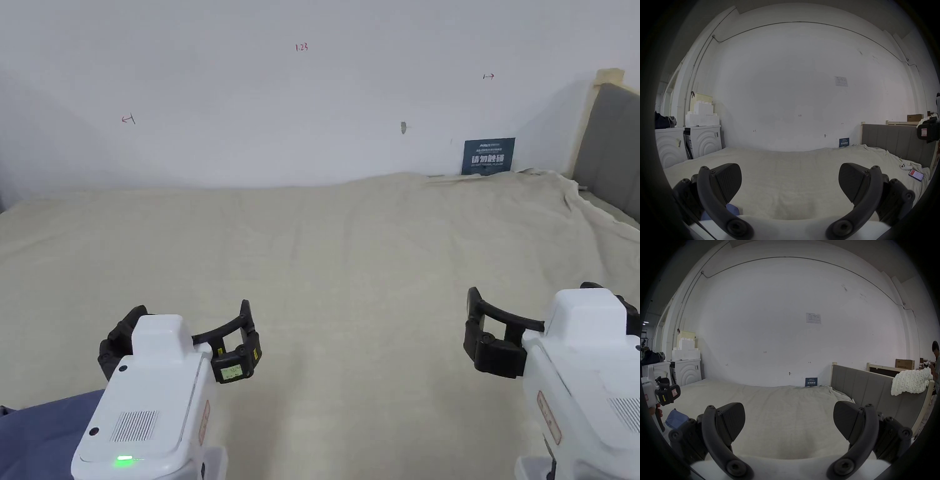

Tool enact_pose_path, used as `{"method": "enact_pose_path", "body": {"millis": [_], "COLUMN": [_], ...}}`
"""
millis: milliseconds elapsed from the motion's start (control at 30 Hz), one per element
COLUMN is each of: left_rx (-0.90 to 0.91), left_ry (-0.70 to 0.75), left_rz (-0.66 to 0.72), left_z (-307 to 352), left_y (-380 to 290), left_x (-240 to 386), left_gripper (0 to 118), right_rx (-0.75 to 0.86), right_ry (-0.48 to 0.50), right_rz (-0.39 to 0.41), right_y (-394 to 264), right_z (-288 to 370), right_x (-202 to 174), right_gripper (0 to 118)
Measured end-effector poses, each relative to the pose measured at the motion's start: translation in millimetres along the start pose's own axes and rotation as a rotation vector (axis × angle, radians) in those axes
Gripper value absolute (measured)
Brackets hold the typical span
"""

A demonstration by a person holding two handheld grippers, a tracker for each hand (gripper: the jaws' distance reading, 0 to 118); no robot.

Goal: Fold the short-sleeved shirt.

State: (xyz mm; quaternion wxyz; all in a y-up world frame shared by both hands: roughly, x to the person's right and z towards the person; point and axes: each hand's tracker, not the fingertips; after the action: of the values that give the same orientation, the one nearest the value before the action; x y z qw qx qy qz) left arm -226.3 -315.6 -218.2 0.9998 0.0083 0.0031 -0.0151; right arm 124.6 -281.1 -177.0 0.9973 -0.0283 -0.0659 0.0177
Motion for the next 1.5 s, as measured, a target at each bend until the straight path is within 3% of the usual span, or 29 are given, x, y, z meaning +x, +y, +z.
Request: {"method": "enact_pose_path", "body": {"millis": [1500], "left_rx": [-0.003], "left_ry": [0.006], "left_rz": [-0.001], "left_z": [-0.9], "left_y": [-0.9], "left_x": [-2.6], "left_gripper": [118], "right_rx": [0.026], "right_ry": [-0.013], "right_rz": [-0.001], "right_y": [-0.4], "right_z": [2.1], "right_x": [-1.1], "right_gripper": [110]}}
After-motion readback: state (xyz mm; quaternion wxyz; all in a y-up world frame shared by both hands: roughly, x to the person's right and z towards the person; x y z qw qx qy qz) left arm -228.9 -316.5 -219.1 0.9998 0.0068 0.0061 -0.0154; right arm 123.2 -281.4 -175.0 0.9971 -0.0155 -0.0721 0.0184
